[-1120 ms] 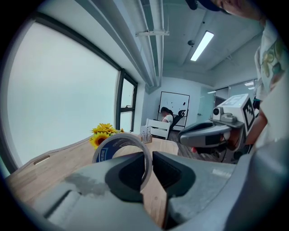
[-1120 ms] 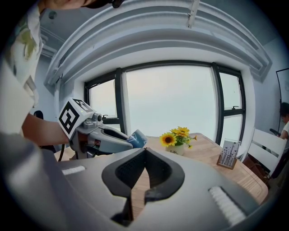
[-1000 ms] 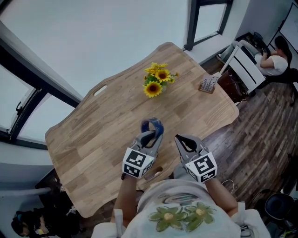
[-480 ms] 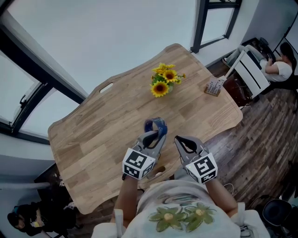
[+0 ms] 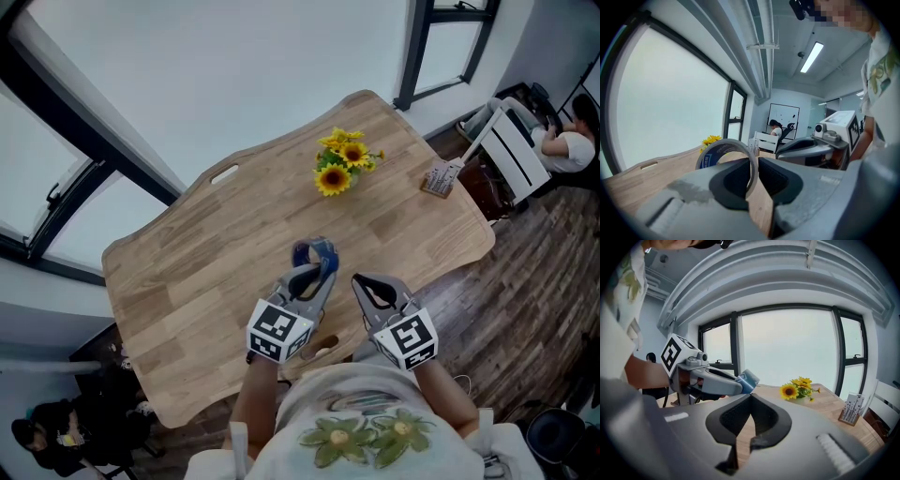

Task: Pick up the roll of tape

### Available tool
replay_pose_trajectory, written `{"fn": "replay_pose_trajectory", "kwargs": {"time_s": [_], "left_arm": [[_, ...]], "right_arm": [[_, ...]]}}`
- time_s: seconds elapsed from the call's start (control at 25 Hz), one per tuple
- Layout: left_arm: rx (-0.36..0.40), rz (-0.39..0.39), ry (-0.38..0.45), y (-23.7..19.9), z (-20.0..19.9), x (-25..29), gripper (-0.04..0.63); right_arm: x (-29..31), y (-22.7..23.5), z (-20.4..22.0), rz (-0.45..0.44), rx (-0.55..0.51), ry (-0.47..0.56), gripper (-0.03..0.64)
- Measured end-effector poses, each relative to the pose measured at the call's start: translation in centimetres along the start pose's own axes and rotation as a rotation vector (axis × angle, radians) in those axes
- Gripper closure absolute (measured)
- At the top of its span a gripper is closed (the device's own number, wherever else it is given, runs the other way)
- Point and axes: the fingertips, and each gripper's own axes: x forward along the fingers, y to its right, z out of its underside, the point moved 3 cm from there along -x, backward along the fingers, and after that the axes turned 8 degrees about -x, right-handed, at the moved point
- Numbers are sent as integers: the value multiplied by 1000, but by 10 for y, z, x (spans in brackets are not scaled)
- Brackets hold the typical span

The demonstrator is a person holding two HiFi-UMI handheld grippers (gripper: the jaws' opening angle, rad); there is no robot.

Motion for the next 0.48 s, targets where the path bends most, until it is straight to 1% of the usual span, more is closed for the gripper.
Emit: {"fn": "replay_pose_trajectory", "kwargs": {"time_s": [0.48], "left_arm": [[11, 10, 6, 0, -3, -3, 531]], "right_arm": [[3, -6, -3, -9, -11, -1, 620]]}}
